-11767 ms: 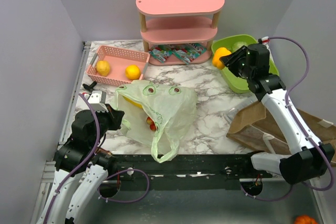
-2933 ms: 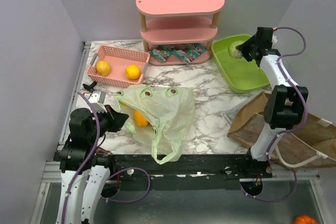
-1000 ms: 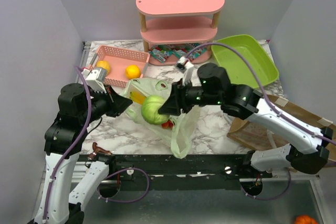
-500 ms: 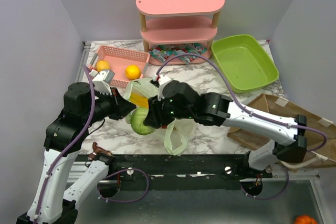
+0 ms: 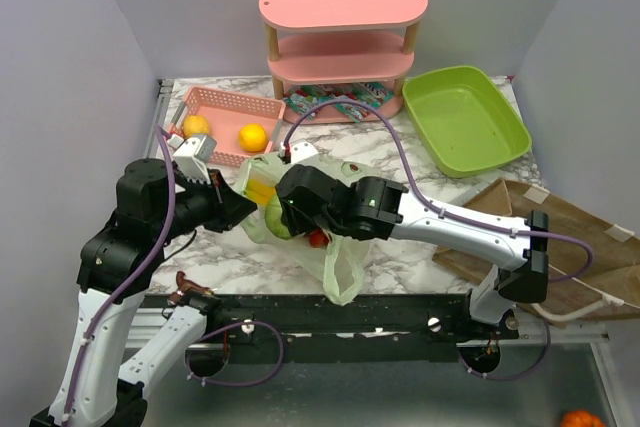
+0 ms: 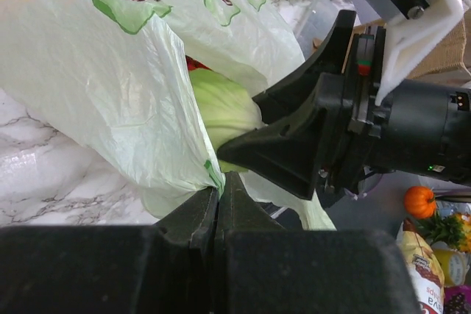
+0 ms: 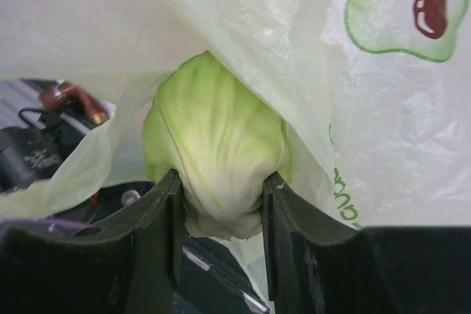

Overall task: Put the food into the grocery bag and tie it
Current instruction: Place the fake vegetable into the grocery bag.

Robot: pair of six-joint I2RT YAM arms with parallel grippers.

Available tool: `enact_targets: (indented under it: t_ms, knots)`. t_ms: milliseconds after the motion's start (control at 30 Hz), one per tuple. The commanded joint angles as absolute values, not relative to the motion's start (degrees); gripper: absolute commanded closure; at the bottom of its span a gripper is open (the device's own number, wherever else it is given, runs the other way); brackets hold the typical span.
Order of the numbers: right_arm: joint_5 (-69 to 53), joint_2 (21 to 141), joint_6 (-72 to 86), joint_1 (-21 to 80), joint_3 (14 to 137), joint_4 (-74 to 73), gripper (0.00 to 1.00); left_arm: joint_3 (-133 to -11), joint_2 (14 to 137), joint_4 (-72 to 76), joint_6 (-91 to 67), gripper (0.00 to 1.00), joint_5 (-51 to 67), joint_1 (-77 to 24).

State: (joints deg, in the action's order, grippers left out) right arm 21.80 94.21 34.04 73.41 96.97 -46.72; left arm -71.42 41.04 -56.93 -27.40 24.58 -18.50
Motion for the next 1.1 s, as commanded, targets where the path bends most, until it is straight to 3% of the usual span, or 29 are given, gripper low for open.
enact_targets:
  t_ms: [0, 200, 333, 600, 733, 1067]
  knots:
    - [34.42, 98.08, 36.83, 73.49, 102.47, -54.24, 0.70, -73.31, 40.00, -58.18, -26.37, 1.00, 23.85, -18.72]
    - [35.43, 101.04, 36.44, 73.53, 105.99, -55.67, 0.66, -72.55, 39.46, -58.10, -26.54, 1.00, 23.99, -18.72]
    - [36.13, 101.22, 36.41, 73.51, 106.35, -55.33, 0.57, -72.18, 38.94, -58.01, -26.72, 1.00, 23.99, -18.72]
    - [37.44, 103.83, 36.08, 73.45, 110.17, -56.73, 0.11, -71.28, 38.40, -57.74, -27.21, 1.00, 24.09, -18.74]
    - [35.82, 104.57, 36.66, 73.53, 112.57, -58.56, 0.04, -71.19, 38.17, -57.66, -27.33, 1.00, 23.99, -18.72]
    - [26.55, 93.98, 40.15, 73.48, 104.91, -57.04, 0.04, -69.88, 37.79, -57.22, -27.51, 1.00, 23.92, -18.72]
